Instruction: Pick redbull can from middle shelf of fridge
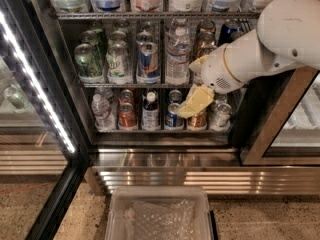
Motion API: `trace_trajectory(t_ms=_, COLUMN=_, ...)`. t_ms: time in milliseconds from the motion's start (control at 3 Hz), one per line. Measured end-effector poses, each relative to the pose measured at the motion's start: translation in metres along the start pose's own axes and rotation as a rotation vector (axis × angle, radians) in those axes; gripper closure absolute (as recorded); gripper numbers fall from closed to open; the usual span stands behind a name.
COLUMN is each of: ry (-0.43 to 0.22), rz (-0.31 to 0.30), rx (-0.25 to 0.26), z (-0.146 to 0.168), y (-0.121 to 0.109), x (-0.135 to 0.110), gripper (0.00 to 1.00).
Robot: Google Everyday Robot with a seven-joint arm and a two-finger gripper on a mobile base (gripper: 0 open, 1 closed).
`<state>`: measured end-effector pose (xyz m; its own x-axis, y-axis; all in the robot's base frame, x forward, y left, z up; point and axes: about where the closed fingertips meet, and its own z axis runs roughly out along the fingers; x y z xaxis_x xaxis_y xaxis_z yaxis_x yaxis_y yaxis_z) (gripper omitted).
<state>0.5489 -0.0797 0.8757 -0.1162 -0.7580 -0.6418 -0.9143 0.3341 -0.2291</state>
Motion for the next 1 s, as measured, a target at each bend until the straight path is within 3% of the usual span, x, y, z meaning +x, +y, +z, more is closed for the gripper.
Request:
trace_trajectory(t_ms=667, ry=0.001, rz=-0.098, rx=-0.11, z=0.089, y=-0.013, x=-0.004, gripper=0.16)
trace_trajectory(t_ms=1000, ry=-0.026, rz=-0.122, rx=-0.111, z=0.117, y=-0.024, x=-0.013, gripper=0.18)
